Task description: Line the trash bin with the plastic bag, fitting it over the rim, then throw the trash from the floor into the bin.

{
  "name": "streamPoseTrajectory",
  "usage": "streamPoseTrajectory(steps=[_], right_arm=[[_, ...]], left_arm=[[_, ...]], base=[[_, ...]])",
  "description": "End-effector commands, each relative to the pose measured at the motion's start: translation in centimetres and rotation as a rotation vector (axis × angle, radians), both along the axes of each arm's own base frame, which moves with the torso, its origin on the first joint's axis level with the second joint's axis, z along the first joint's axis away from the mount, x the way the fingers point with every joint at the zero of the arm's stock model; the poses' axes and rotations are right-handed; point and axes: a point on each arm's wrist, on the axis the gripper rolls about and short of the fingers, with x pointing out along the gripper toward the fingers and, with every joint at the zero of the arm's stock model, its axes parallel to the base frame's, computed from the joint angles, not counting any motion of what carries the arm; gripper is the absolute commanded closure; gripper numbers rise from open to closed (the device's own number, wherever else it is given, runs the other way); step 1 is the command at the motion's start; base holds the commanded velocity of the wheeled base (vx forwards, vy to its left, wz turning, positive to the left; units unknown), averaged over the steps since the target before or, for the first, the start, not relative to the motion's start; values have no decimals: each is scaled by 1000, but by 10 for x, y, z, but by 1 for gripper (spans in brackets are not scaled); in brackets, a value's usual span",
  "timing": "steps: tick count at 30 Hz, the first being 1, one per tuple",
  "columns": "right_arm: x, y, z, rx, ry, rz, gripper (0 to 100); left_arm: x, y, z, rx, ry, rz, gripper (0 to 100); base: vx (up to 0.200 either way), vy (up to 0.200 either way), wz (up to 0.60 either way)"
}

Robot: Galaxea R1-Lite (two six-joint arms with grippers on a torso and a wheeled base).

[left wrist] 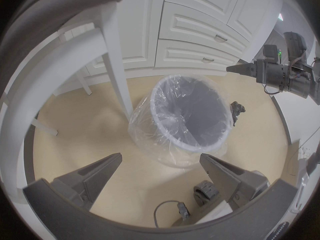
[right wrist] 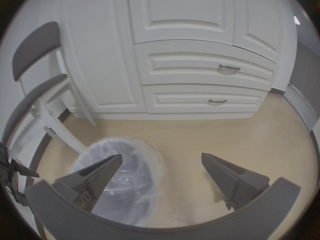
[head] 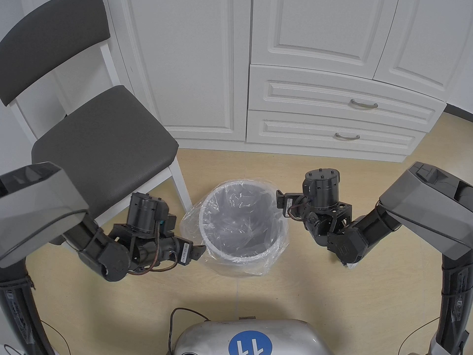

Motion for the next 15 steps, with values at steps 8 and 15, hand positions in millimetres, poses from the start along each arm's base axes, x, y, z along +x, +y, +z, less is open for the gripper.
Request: streamPoseTrajectory(steps=[8,15], right_arm=[[22,-35,-20,-38,26,-64,0],[22,-35,-25,-44,36,-59,0]], left_arm=[[54,-56,-41,55,-36,74,0],[74,-85,-37,61,12,205,0]], base=[[0,0,0],[0,0,0]])
